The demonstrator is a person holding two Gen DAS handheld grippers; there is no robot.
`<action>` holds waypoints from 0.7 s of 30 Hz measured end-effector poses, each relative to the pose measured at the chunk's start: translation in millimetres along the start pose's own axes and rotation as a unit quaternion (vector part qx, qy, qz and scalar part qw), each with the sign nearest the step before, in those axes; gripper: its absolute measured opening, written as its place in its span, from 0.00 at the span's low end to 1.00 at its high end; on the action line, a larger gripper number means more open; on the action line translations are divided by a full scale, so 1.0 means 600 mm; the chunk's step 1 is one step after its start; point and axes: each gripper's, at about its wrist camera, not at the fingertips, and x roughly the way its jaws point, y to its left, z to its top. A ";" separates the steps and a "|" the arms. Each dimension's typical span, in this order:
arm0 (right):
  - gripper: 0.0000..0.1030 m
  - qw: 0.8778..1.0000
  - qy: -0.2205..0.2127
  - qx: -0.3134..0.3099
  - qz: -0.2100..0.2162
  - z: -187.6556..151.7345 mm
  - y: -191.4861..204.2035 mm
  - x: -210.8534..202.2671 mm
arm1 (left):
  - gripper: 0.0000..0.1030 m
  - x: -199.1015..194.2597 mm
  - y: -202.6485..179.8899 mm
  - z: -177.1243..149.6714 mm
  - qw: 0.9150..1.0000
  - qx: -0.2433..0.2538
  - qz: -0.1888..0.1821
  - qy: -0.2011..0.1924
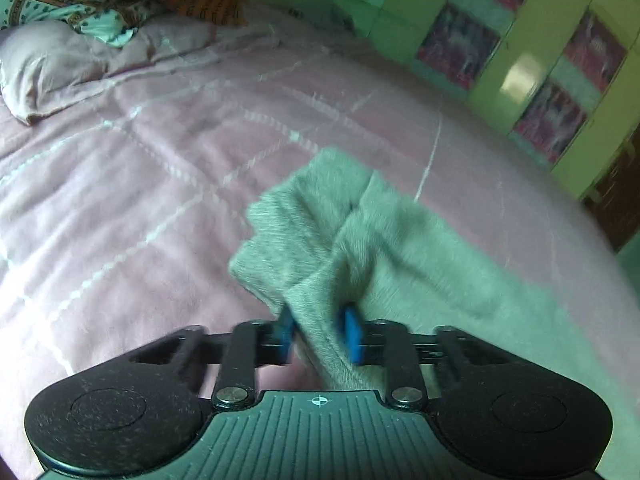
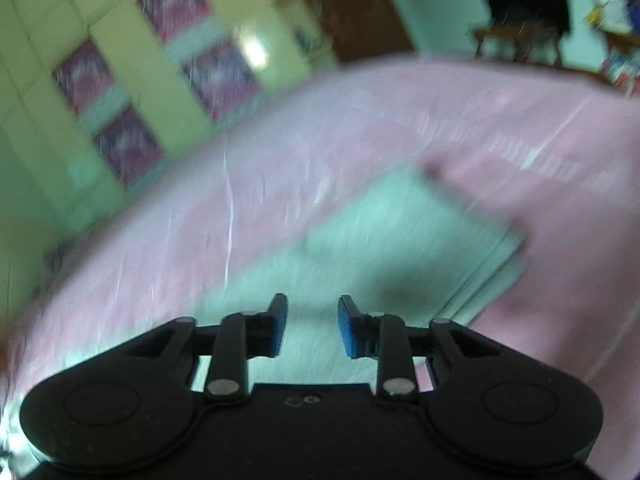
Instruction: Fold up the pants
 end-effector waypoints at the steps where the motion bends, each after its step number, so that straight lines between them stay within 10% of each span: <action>1: 0.28 1.000 0.016 0.000 -0.017 -0.011 0.003 0.016 | 0.20 -0.011 0.004 0.005 1.000 -0.008 -0.016 -0.011; 8: 0.35 1.000 0.011 -0.022 -0.019 -0.011 0.016 0.012 | 0.24 0.018 0.036 -0.016 0.999 -0.020 -0.012 0.025; 13: 0.34 1.000 -0.015 -0.014 -0.007 0.004 0.025 -0.011 | 0.33 -0.055 0.045 -0.008 0.999 -0.026 0.003 -0.035; 17: 0.27 0.998 -0.033 -0.058 0.017 0.009 0.066 0.000 | 0.34 -0.068 -0.052 0.015 0.996 0.061 -0.025 -0.061; 21: 0.17 0.990 -0.011 -0.117 0.077 0.006 0.166 0.050 | 0.67 0.001 -0.230 -0.017 0.981 0.168 -0.099 -0.014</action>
